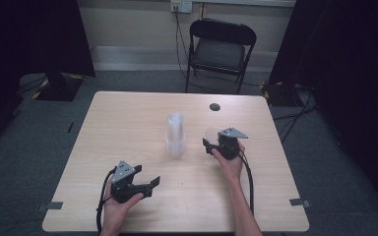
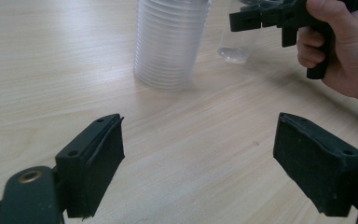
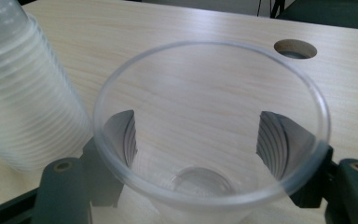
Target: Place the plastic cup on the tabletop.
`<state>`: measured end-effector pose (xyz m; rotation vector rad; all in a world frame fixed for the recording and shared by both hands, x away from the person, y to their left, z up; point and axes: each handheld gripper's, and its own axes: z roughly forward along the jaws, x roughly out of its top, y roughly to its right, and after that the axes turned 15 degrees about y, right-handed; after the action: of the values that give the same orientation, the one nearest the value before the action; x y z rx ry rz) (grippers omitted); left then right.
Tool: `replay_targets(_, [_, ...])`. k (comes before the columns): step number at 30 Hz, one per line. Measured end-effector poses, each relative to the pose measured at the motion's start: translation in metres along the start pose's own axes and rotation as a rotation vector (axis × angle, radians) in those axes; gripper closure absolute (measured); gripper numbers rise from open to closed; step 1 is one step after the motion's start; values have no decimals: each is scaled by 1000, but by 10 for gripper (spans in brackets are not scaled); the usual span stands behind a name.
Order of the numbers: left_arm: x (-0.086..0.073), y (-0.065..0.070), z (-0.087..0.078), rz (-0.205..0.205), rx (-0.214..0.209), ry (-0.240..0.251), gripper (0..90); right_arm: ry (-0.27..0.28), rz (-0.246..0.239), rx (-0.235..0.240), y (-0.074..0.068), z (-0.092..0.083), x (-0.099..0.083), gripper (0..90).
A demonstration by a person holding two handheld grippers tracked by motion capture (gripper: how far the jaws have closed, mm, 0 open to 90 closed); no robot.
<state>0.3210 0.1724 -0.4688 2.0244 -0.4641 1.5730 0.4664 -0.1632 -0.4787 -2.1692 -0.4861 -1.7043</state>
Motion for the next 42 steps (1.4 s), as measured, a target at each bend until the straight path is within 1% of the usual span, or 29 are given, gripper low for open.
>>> replay_targets(1, [0, 0, 0, 2, 0, -2, 161, 0, -2, 1, 0, 0, -1, 269])
replay_targets(4, [0, -1, 1, 5, 4, -3, 160, -17, 11, 12, -1, 1, -3, 227])
replay_targets(5, [1, 0, 2, 12, 4, -3, 160, -23, 10, 11, -1, 2, -4, 219])
replay_targets(6, [2, 0, 2, 18, 7, -6, 160, -30, 21, 16, -1, 2, -5, 203])
replay_targets(9, [4, 0, 3, 26, 8, -5, 160, -23, 41, 16, -1, 0, -5, 157])
replay_targets(12, [6, 0, 3, 30, 5, 4, 158, -20, 48, 14, -2, -3, -3, 139])
replay_targets(13, [6, -1, 3, 34, 3, 6, 159, -20, 50, 14, -2, -4, -3, 138])
replay_targets(18, [8, -3, 3, 27, 9, 16, 158, -21, 75, 18, -3, -10, -4, 138])
replay_targets(21, [8, -3, 3, 28, 17, 19, 158, -29, 74, 31, -5, -14, -3, 141])
replay_targets(23, [8, -4, 3, 18, 17, 21, 159, -23, 70, 26, -6, -17, -2, 144])
replay_targets(25, [8, -3, 3, 26, 15, 21, 158, -29, 76, 21, -6, -19, -4, 144])
replay_targets(28, [8, -4, 4, 27, 16, 23, 159, -34, 74, 12, -6, -23, -6, 144])
replay_targets(30, [8, -4, 4, 25, 17, 25, 158, -39, 82, 9, -6, -26, -7, 142])
replay_targets(34, [8, -4, 3, 20, 19, 26, 158, -31, 81, 3, -8, -35, -10, 143])
replay_targets(36, [8, -5, 3, 23, 22, 25, 158, -18, 64, -4, -10, -41, -9, 145])
replay_targets(38, [7, -5, 3, 22, 22, 25, 158, -12, 73, -1, -11, -47, -8, 145])
replay_targets(42, [6, -3, 3, 18, 15, 18, 158, -3, 68, -6, -14, -59, -7, 150])
